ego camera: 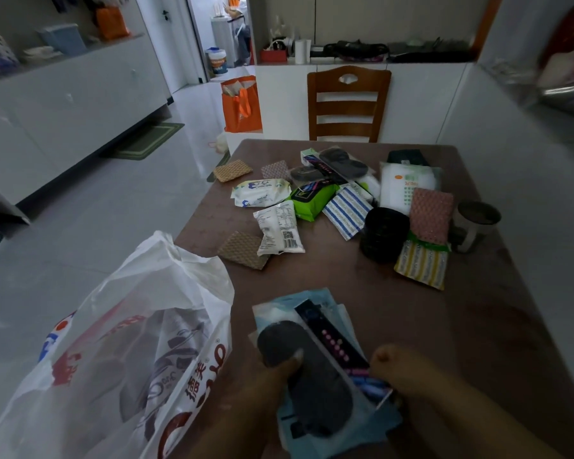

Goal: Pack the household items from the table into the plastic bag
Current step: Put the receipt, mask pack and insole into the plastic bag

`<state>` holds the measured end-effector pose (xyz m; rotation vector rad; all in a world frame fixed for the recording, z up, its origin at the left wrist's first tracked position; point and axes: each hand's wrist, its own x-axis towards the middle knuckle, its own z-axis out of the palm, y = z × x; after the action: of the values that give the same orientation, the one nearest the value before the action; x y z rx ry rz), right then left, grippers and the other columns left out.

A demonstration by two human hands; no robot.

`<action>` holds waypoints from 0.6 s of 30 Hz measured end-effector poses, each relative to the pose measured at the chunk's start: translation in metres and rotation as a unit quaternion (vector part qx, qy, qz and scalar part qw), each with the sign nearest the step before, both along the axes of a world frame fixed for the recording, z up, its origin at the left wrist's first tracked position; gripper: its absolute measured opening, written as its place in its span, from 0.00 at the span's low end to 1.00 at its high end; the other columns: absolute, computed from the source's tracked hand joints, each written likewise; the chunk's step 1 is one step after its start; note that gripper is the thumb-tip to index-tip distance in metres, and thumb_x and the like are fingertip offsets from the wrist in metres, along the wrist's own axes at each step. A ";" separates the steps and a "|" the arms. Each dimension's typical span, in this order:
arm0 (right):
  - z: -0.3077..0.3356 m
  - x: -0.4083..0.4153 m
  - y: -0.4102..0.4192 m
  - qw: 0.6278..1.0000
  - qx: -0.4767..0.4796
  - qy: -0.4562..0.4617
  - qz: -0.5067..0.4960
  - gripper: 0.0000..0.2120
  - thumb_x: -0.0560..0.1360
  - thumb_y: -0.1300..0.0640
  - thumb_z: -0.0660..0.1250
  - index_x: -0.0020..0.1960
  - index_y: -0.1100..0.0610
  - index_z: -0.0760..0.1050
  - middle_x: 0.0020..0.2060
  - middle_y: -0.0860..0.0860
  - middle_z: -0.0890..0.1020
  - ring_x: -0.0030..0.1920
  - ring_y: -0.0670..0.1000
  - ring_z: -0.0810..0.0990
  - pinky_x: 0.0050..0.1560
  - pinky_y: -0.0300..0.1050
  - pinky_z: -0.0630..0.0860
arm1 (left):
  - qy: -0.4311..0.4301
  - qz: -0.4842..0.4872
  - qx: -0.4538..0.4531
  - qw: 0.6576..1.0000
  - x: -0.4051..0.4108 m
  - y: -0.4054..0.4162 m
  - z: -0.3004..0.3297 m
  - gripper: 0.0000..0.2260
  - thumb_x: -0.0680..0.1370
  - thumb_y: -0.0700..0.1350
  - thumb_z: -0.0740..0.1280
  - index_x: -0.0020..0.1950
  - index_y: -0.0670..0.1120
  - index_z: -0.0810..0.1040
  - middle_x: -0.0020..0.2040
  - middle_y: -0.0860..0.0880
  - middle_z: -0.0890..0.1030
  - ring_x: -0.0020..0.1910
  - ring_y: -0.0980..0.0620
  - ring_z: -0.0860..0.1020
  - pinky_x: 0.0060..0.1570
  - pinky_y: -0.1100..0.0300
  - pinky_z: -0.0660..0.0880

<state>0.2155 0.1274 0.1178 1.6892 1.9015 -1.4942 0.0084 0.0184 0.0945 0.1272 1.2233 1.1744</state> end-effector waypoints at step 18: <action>0.030 -0.017 -0.002 0.922 -0.142 0.335 -0.133 0.20 0.66 0.62 0.73 0.57 0.57 0.78 0.46 0.61 0.86 0.45 0.62 0.85 0.43 0.52 0.81 | 0.376 -0.110 0.042 0.919 0.018 -0.028 0.083 0.13 0.72 0.59 0.68 0.53 0.56 0.76 0.48 0.51 0.85 0.45 0.54 0.84 0.47 0.55 0.81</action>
<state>0.1981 0.1251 0.1478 1.4527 1.6133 -2.5749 0.0259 -0.0095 0.1774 0.8227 1.7660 0.9990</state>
